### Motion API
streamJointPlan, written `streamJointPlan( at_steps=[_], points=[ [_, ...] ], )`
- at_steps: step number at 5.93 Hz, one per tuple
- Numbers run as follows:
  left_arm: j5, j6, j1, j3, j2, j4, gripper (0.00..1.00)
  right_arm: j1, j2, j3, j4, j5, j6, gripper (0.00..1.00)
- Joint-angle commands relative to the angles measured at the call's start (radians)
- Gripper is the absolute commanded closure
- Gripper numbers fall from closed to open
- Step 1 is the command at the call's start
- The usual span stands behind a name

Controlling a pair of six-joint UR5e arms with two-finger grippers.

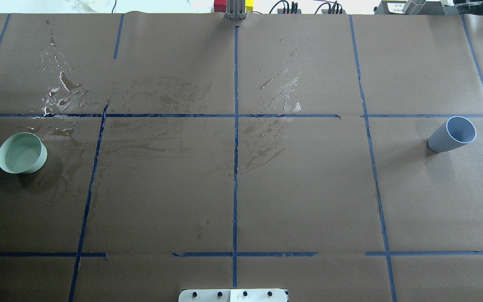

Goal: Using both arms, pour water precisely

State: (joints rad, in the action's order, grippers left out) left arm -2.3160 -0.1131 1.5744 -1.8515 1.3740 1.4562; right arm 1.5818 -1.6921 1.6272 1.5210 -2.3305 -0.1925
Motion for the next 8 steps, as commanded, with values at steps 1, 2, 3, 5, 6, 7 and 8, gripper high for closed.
streamJointPlan(
  at_steps=[1,2,3,5,6,7,8],
  points=[
    [0.001,0.007,-0.002,0.009,0.004,0.030,0.00,0.001,-0.020,0.010,-0.005,-0.015,0.056,0.00],
    [0.000,0.004,-0.002,0.011,0.004,0.030,0.00,0.003,-0.020,0.023,-0.001,-0.015,0.082,0.00],
    [-0.002,0.004,-0.002,0.017,0.005,0.032,0.00,0.003,-0.020,0.026,0.005,-0.023,0.071,0.00],
    [0.001,0.001,-0.002,0.017,0.010,0.035,0.00,0.003,-0.058,0.048,-0.008,-0.015,0.067,0.00],
    [0.001,-0.002,-0.008,0.017,0.011,0.035,0.00,0.003,-0.058,0.052,-0.013,-0.016,0.068,0.00],
    [0.001,-0.003,-0.013,0.015,0.011,0.035,0.00,0.003,-0.060,0.056,-0.015,-0.021,0.068,0.00],
    [0.006,-0.003,-0.039,0.018,0.010,0.035,0.00,0.003,-0.061,0.057,-0.015,-0.024,0.068,0.00]
  ],
)
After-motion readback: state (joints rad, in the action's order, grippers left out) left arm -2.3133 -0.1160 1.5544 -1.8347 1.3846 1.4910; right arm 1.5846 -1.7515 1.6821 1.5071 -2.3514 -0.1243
